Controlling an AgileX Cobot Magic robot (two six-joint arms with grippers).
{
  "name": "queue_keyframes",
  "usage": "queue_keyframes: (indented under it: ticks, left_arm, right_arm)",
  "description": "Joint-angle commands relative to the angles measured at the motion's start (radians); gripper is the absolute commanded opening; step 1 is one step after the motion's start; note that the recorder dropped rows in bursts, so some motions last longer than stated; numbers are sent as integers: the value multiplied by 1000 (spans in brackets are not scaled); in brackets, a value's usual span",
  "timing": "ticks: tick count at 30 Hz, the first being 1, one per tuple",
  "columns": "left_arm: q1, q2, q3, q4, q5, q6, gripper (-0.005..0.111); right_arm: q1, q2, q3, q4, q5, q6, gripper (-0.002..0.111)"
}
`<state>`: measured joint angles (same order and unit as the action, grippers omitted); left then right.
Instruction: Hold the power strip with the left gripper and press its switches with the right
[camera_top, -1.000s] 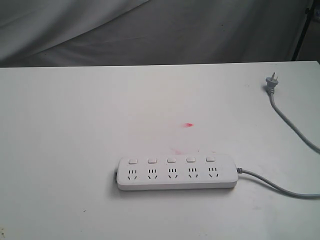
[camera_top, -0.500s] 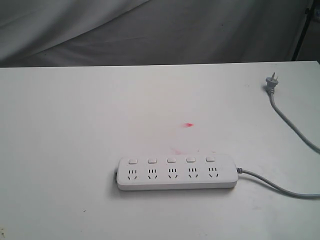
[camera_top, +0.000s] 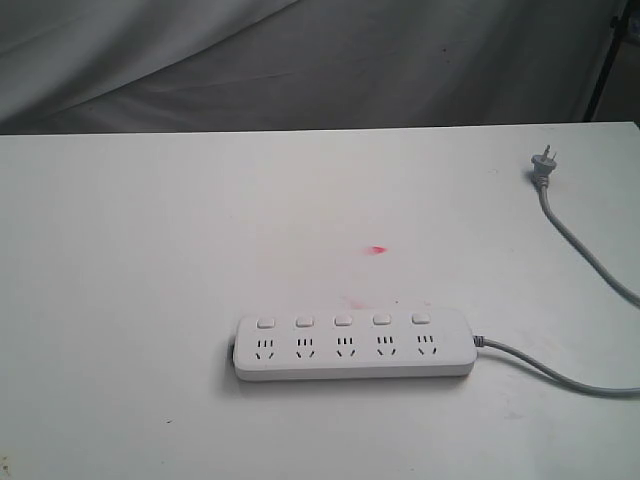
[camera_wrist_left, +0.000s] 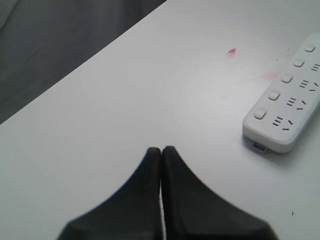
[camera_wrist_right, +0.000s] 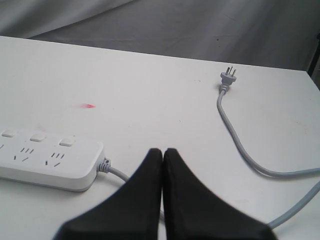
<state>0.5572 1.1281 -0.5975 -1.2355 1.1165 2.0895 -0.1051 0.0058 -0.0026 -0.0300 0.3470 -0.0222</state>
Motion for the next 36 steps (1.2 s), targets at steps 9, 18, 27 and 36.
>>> queue_keyframes:
  ticks: [9, 18, 27, 36]
  left_arm:
    - [2, 3, 5, -3, 11, 3, 0]
    - [2, 3, 5, -14, 12, 3, 0]
    - [2, 3, 5, -10, 13, 3, 1]
    - [2, 3, 5, 60, 13, 3, 45]
  right_arm:
    - [3, -6, 3, -9, -1, 1, 0]
    - [3, -6, 3, -9, -1, 1, 0]
    - [3, -6, 3, -9, -1, 1, 0]
    - [3, -6, 3, -9, -1, 1, 0]
